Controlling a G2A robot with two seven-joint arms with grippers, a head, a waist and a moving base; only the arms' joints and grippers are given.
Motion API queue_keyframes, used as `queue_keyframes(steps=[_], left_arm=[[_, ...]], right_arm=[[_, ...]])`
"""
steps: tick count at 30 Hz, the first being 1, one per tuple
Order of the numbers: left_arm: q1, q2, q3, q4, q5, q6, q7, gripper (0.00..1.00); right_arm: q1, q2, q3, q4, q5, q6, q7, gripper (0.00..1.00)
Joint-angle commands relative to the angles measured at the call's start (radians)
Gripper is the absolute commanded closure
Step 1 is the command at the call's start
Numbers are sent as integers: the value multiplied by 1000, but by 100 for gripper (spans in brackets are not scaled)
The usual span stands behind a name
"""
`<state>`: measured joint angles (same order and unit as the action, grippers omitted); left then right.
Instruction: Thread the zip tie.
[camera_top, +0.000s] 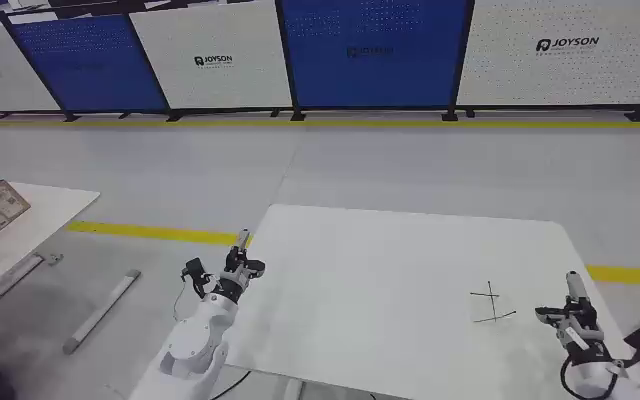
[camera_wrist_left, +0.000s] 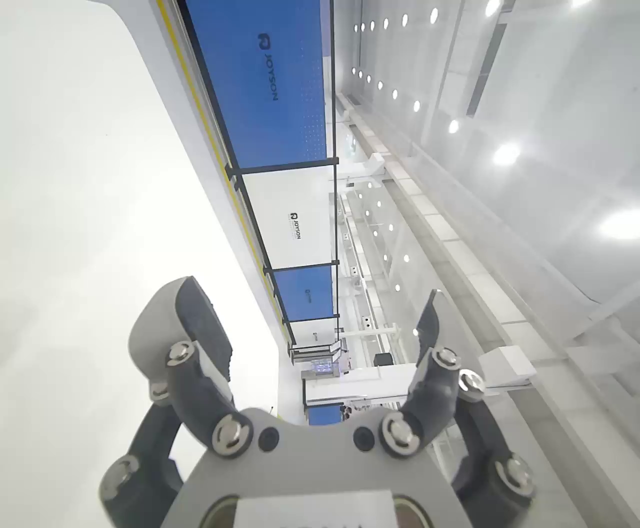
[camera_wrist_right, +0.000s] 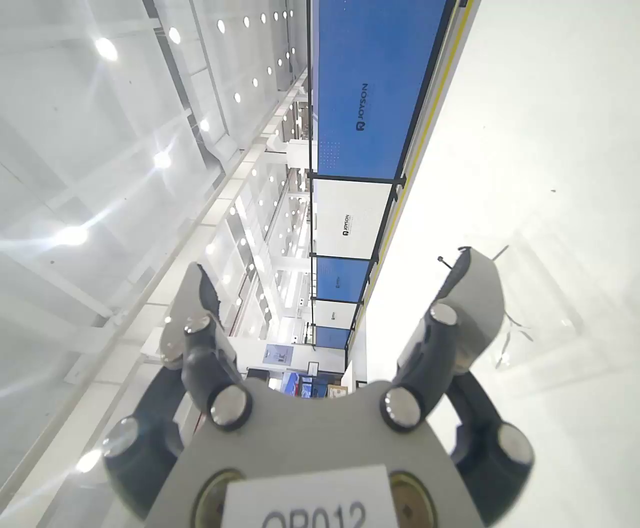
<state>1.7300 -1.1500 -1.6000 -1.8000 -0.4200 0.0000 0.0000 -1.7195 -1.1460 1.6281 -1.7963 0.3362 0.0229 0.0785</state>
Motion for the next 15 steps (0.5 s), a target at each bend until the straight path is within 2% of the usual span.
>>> queue_keyframes(steps=[1, 2, 9, 13, 15], left_arm=[[0, 0, 0, 0, 0, 0, 0, 22], [0, 0, 0, 0, 0, 0, 0, 0], [0, 0, 0, 0, 0, 0, 0, 0], [0, 0, 0, 0, 0, 0, 0, 0], [0, 0, 0, 0, 0, 0, 0, 0]], right_arm=[[0, 0, 0, 0, 0, 0, 0, 0], [0, 1, -2, -3, -5, 0, 12, 0], [8, 20, 70, 5, -24, 32, 271, 0], [37, 39, 111, 38, -48, 82, 511, 0], [37, 39, 111, 38, -48, 82, 511, 0]])
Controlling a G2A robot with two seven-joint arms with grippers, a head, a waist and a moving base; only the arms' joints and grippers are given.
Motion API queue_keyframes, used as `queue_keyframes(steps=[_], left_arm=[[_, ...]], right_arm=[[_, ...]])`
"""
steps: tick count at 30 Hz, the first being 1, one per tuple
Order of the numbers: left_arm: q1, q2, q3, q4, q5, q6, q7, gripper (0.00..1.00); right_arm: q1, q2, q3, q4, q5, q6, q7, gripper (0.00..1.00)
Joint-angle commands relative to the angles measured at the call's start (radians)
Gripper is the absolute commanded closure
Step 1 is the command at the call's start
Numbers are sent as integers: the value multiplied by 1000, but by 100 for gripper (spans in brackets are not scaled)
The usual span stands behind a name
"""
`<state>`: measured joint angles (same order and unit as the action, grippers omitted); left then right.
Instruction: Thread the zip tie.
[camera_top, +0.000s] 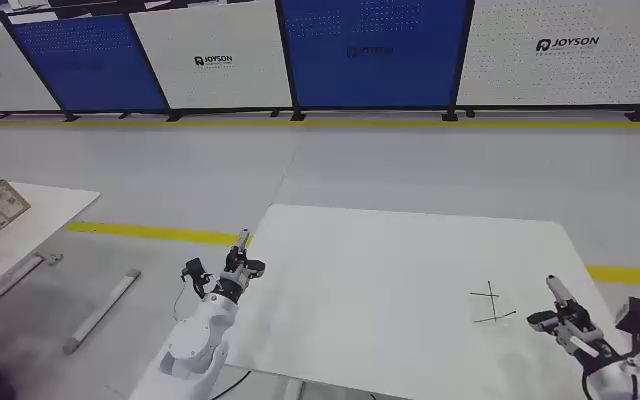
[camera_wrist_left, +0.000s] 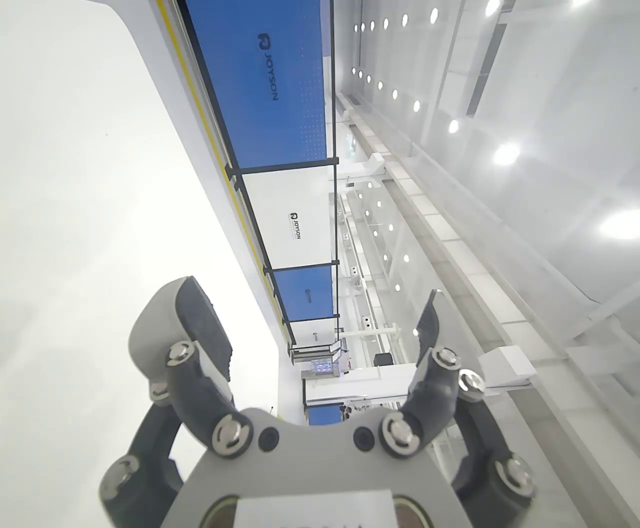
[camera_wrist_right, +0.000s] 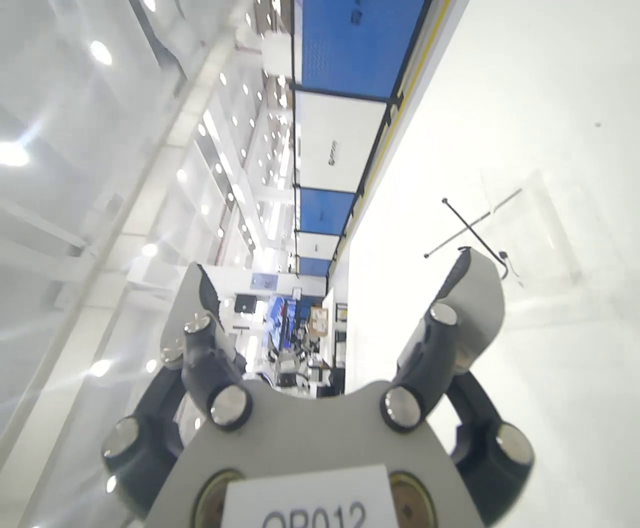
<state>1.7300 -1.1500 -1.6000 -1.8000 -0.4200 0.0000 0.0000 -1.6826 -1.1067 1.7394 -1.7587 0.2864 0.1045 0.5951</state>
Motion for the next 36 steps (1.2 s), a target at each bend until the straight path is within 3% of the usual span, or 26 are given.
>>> queue_keyframes(steps=[1, 13, 18, 22, 27, 36], left_arm=[[0, 0, 0, 0, 0, 0, 0, 0], [0, 0, 0, 0, 0, 0, 0, 0], [0, 0, 0, 0, 0, 0, 0, 0], [0, 0, 0, 0, 0, 0, 0, 0], [0, 0, 0, 0, 0, 0, 0, 0], [0, 0, 0, 0, 0, 0, 0, 0]], right_arm=[[0, 0, -1, 0, 2, 0, -6, 0], [0, 0, -1, 0, 2, 0, -6, 0], [46, 26, 45, 7, -78, -3, 244, 0], [131, 52, 82, 59, -132, 9, 451, 0], [277, 78, 22, 177, -229, 1, 690, 0], [277, 78, 22, 177, -229, 1, 690, 0]])
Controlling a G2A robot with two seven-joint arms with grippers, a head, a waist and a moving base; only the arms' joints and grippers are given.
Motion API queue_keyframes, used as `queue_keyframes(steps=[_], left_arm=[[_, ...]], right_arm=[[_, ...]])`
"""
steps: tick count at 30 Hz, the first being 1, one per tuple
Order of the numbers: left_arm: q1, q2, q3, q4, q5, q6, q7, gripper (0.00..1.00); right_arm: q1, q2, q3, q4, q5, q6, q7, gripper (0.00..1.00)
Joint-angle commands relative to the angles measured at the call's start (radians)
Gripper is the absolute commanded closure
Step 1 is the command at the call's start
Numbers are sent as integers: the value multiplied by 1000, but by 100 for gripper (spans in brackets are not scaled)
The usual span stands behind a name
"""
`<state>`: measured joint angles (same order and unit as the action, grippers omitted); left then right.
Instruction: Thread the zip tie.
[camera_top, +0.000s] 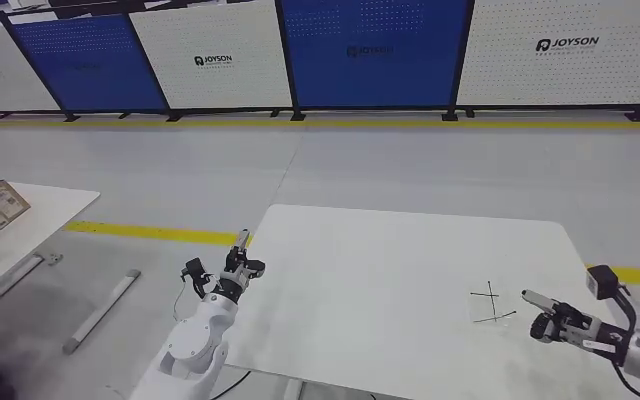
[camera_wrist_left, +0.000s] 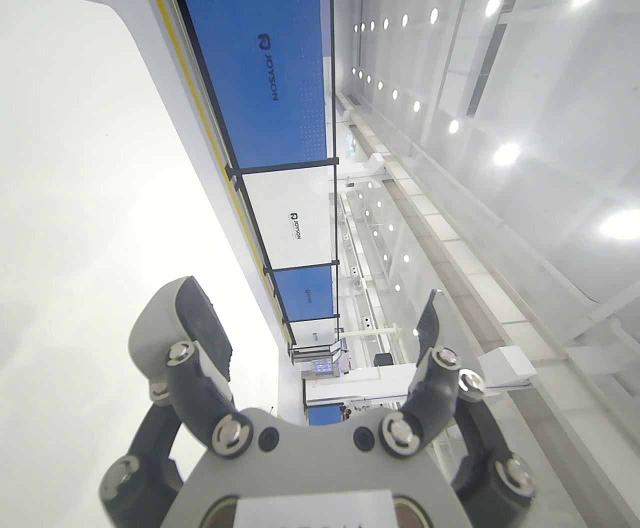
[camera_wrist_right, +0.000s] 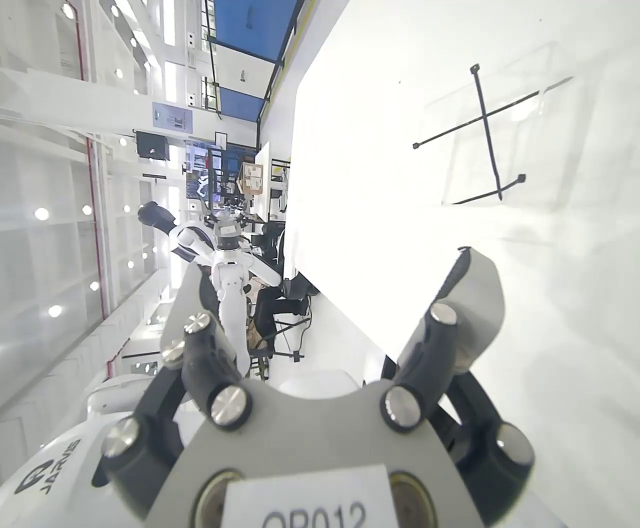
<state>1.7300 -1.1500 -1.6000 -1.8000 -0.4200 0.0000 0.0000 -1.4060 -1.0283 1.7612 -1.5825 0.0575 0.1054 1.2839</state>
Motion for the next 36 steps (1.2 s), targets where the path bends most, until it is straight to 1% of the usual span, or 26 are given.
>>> queue_keyframes(steps=[1, 4, 5, 6, 7, 8, 9, 10, 11, 16, 18, 19, 31, 33, 34, 36], left_arm=[[0, 0, 0, 0, 0, 0, 0, 0], [0, 0, 0, 0, 0, 0, 0, 0], [0, 0, 0, 0, 0, 0, 0, 0], [0, 0, 0, 0, 0, 0, 0, 0], [0, 0, 0, 0, 0, 0, 0, 0], [0, 0, 0, 0, 0, 0, 0, 0], [0, 0, 0, 0, 0, 0, 0, 0], [0, 0, 0, 0, 0, 0, 0, 0], [0, 0, 0, 0, 0, 0, 0, 0], [0, 0, 0, 0, 0, 0, 0, 0], [0, 0, 0, 0, 0, 0, 0, 0], [0, 0, 0, 0, 0, 0, 0, 0], [0, 0, 0, 0, 0, 0, 0, 0], [0, 0, 0, 0, 0, 0, 0, 0], [0, 0, 0, 0, 0, 0, 0, 0], [0, 0, 0, 0, 0, 0, 0, 0]], right_arm=[[0, 0, 0, 0, 0, 0, 1, 0], [0, 0, 0, 0, 0, 0, 1, 0], [7, 2, -3, -10, -10, -13, 27, 0], [20, 8, -2, -8, -31, -29, 77, 0], [46, 18, -1, 14, -43, -38, 106, 0], [56, 25, -22, 22, -45, -38, 106, 0], [67, 37, -53, 24, -79, -37, 106, 0], [91, 52, -65, 40, -103, -25, 106, 0], [103, 63, -75, 50, -107, -24, 106, 0], [158, 133, -186, 79, -160, -61, 106, 0], [191, 167, -259, 87, -208, -79, 106, 0], [208, 180, -281, 103, -186, -77, 106, 0], [208, 180, -281, 103, -186, -77, 106, 0], [216, 180, -292, 107, -177, -93, 106, 0], [233, 182, -310, 122, -183, -98, 106, 0], [265, 185, -346, 138, -194, -86, 106, 0]])
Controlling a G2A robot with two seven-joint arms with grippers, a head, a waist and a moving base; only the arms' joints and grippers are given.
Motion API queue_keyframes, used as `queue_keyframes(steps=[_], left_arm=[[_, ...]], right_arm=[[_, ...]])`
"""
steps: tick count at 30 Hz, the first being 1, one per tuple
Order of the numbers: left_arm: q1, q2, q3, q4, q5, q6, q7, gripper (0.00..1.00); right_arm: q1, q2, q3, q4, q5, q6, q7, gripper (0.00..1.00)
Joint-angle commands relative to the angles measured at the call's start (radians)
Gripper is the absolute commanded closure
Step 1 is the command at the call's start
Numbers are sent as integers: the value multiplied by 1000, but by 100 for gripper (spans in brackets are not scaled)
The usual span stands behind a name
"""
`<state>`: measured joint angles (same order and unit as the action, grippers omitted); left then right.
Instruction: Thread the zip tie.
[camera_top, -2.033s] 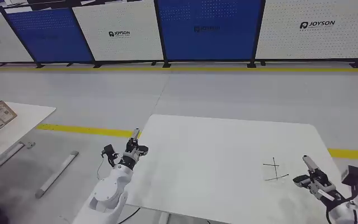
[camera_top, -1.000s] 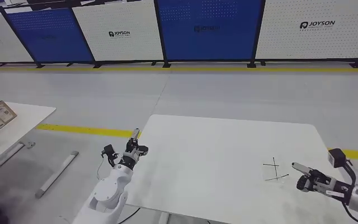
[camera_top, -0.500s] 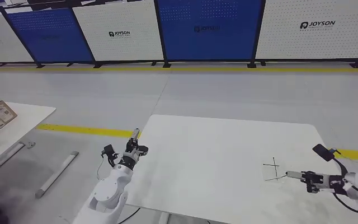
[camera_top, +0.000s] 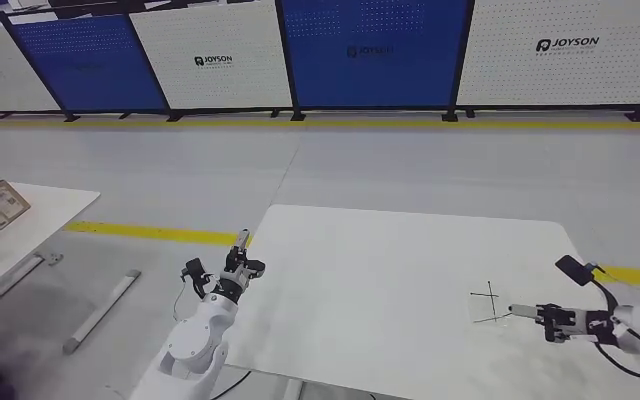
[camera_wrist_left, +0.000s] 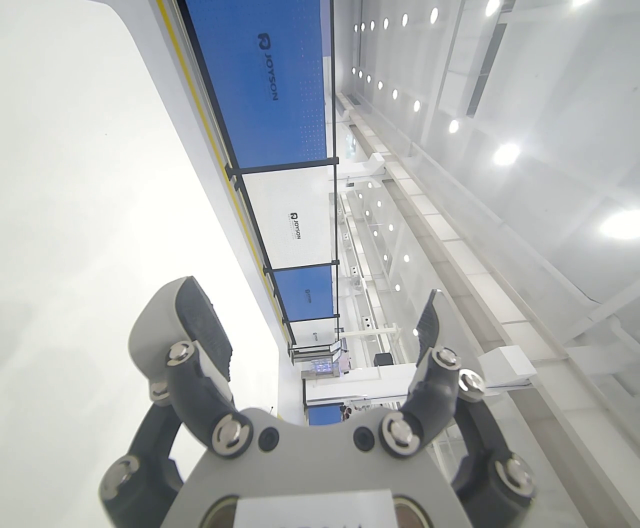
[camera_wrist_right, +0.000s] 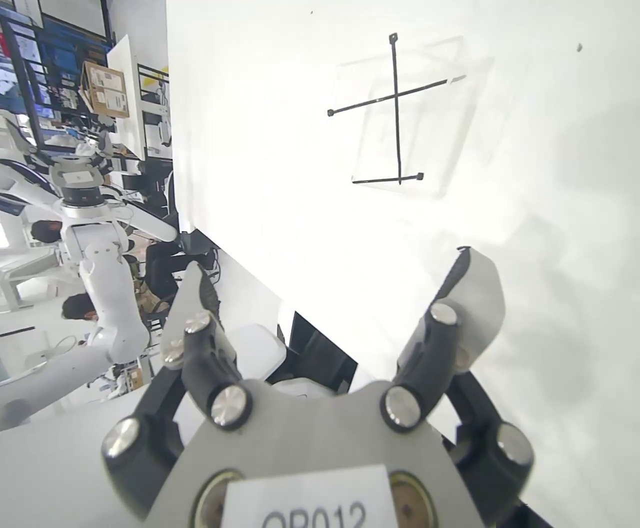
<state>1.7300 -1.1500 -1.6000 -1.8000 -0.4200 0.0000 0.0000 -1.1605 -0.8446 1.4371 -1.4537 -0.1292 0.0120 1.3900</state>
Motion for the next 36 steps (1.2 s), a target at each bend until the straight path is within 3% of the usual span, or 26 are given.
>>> queue_keyframes(steps=[1, 9, 21, 24, 28, 36], left_arm=[[0, 0, 0, 0, 0, 0, 0, 0], [0, 0, 0, 0, 0, 0, 0, 0], [0, 0, 0, 0, 0, 0, 0, 0], [0, 0, 0, 0, 0, 0, 0, 0], [0, 0, 0, 0, 0, 0, 0, 0], [0, 0, 0, 0, 0, 0, 0, 0]], right_arm=[[42, 3, -51, 20, -16, 14, 0, 0], [196, -5, -263, 162, -36, 68, 0, 0], [195, -5, -260, 171, -40, 76, -30, 0], [215, -6, -251, 203, -17, 87, -36, 0], [252, -15, -289, 233, -20, 95, -9, 0], [252, -15, -289, 233, -20, 95, -9, 0]])
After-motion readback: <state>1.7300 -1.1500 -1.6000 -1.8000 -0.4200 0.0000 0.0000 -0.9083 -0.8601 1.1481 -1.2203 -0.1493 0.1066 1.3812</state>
